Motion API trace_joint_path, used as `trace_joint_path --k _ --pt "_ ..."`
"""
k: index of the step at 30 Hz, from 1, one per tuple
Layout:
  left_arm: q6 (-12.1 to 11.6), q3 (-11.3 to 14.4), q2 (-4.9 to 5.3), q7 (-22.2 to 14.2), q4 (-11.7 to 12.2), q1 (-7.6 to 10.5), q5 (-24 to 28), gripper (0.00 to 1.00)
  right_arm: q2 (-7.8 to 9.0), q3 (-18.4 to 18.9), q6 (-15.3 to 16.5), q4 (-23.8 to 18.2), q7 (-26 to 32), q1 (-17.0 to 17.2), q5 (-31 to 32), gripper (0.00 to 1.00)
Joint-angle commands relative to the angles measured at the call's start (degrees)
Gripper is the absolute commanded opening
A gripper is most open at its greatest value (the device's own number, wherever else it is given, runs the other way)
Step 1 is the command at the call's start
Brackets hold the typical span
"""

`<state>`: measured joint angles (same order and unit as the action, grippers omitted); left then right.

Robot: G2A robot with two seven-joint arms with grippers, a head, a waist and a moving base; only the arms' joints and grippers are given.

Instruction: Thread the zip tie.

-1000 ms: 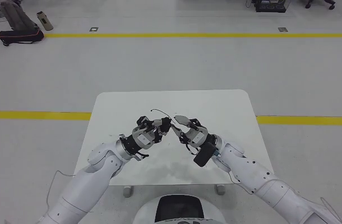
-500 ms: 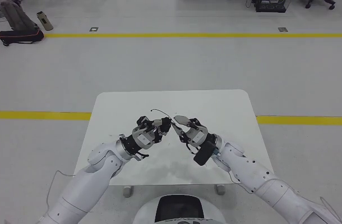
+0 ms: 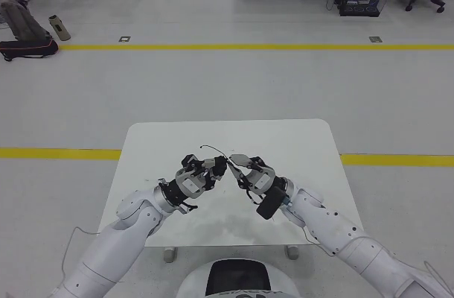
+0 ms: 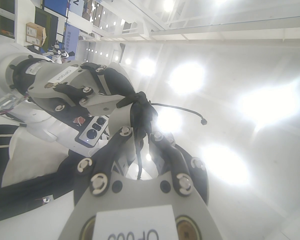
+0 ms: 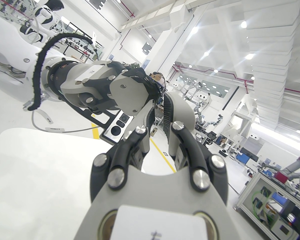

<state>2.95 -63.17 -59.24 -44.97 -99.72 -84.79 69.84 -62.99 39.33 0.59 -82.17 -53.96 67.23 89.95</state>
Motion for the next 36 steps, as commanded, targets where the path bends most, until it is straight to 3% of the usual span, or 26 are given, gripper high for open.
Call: trace_joint_path --k 1,4,8,36 --pt "0.0 0.0 0.0 0.0 0.0 0.0 0.0 0.0 -0.03 -0.03 -0.02 0.04 -0.04 -0.03 0.0 0.06" --pt "0.0 0.0 0.0 0.0 0.0 0.0 0.0 0.0 -0.05 -0.09 0.0 0.12 -0.09 -0.1 0.0 0.07" --pt "0.0 0.0 0.0 0.0 0.0 0.0 0.0 0.0 -0.06 -0.1 -0.16 0.18 -0.18 -0.07 0.0 0.0" --pt "0.0 0.0 0.0 0.0 0.0 0.0 0.0 0.0 0.38 0.82 -0.88 0.06 0.08 1.65 0.0 0.0"
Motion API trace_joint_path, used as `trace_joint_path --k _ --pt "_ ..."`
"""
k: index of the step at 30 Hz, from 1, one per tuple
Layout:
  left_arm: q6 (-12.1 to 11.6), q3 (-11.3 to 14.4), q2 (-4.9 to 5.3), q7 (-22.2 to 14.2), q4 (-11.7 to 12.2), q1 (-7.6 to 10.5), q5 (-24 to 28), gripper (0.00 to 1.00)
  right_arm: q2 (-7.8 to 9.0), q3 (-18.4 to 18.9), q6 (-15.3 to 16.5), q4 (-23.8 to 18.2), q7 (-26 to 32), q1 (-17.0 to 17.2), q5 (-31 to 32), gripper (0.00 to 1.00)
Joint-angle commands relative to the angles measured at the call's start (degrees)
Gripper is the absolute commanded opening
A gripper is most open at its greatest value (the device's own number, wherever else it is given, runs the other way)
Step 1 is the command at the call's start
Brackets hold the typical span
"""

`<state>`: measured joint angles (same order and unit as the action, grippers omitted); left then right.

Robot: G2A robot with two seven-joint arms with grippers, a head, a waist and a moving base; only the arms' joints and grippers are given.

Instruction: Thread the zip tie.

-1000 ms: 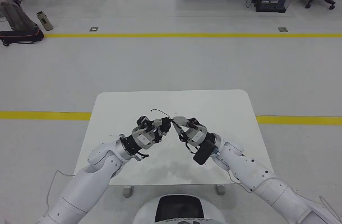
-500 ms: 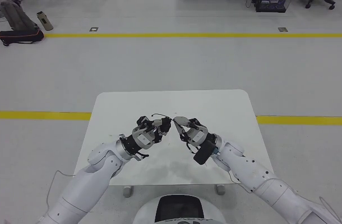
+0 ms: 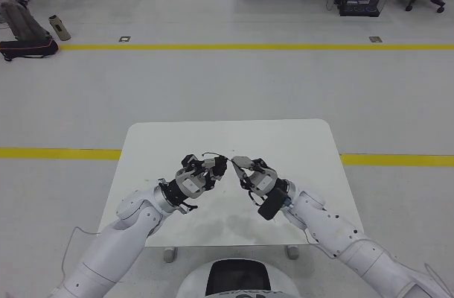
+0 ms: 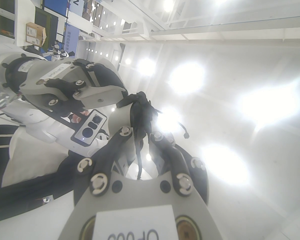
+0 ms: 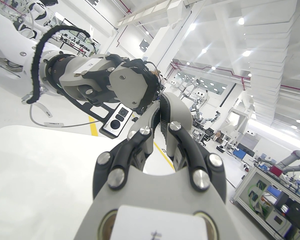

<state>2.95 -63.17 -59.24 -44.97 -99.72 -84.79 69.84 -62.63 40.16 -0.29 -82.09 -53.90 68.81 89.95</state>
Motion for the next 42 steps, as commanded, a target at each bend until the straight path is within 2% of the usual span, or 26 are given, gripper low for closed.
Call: trace_joint_path --k 1,42 --pt "0.0 0.0 0.0 0.0 0.0 0.0 0.0 0.0 0.07 -0.02 -0.01 -0.05 0.04 0.15 0.0 0.0" --pt "0.0 0.0 0.0 0.0 0.0 0.0 0.0 0.0 1.25 -0.75 0.05 -0.46 0.92 1.94 0.0 0.0"
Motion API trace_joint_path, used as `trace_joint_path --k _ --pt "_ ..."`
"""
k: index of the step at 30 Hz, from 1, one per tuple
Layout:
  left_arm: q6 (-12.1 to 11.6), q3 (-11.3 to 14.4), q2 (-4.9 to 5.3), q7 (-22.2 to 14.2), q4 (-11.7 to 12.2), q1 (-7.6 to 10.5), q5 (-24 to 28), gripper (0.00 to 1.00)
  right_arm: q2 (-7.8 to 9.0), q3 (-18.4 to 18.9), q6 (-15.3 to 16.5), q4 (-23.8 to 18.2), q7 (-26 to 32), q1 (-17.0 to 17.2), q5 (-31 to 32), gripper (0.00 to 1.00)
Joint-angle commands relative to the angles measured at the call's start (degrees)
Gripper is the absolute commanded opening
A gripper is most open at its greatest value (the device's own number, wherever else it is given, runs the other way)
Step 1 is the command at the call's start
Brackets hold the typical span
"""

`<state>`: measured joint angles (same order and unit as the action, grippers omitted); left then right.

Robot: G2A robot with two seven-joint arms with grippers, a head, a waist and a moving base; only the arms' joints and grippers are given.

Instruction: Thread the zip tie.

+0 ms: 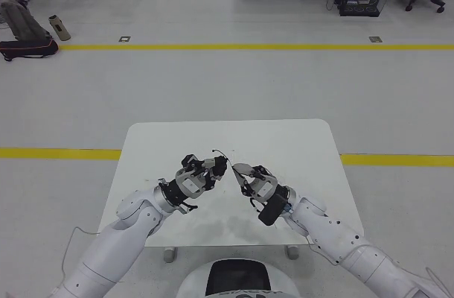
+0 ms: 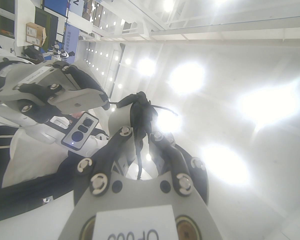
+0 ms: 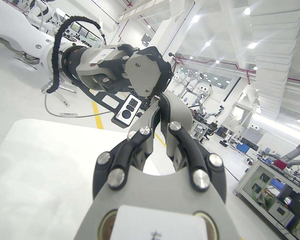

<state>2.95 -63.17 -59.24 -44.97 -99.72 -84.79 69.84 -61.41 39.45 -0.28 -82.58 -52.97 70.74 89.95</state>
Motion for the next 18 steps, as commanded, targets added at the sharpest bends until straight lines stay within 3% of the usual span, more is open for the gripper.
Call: trace_joint_path --k 1,18 --pt "0.0 0.0 0.0 0.0 0.0 0.0 0.0 0.0 0.05 -0.08 0.1 0.08 0.0 0.01 0.0 0.0" --pt "0.0 0.0 0.0 0.0 0.0 0.0 0.0 0.0 0.45 -1.75 0.89 1.01 0.13 -1.03 0.0 0.0"
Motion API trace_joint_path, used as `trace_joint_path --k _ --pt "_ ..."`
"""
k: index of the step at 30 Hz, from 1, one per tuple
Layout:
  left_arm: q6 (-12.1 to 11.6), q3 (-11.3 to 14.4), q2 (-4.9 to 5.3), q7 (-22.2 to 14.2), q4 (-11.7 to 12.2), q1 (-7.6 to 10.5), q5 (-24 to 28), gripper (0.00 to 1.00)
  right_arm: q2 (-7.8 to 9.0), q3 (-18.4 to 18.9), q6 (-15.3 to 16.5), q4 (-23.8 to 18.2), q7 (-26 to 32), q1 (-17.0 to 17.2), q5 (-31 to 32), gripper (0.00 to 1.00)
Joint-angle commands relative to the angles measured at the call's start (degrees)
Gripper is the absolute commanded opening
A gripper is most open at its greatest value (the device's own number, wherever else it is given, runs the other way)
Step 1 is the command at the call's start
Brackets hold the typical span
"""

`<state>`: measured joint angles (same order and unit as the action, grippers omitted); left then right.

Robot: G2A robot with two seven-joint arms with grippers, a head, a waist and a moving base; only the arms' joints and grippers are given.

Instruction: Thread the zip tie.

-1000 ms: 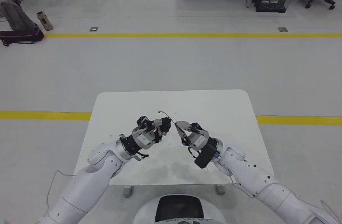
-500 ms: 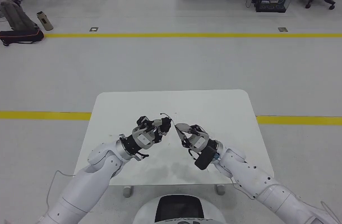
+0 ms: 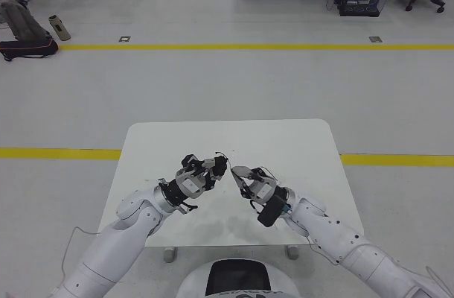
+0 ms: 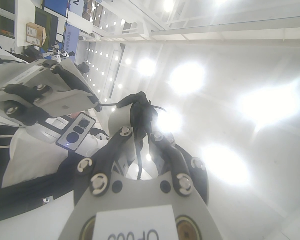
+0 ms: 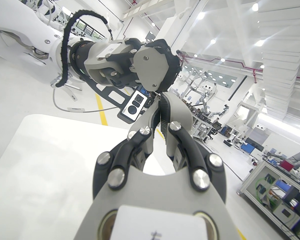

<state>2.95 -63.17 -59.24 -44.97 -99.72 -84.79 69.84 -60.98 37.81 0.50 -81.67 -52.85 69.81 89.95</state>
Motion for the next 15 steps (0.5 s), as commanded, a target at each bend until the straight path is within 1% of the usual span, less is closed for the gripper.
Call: trace_joint_path --k 1,15 --pt "0.0 0.0 0.0 0.0 0.0 0.0 0.0 0.0 0.03 -0.26 0.28 0.17 0.04 -0.2 0.0 0.0" --pt "0.0 0.0 0.0 0.0 0.0 0.0 0.0 0.0 0.54 -2.51 1.01 1.01 0.7 -1.76 0.0 0.0"
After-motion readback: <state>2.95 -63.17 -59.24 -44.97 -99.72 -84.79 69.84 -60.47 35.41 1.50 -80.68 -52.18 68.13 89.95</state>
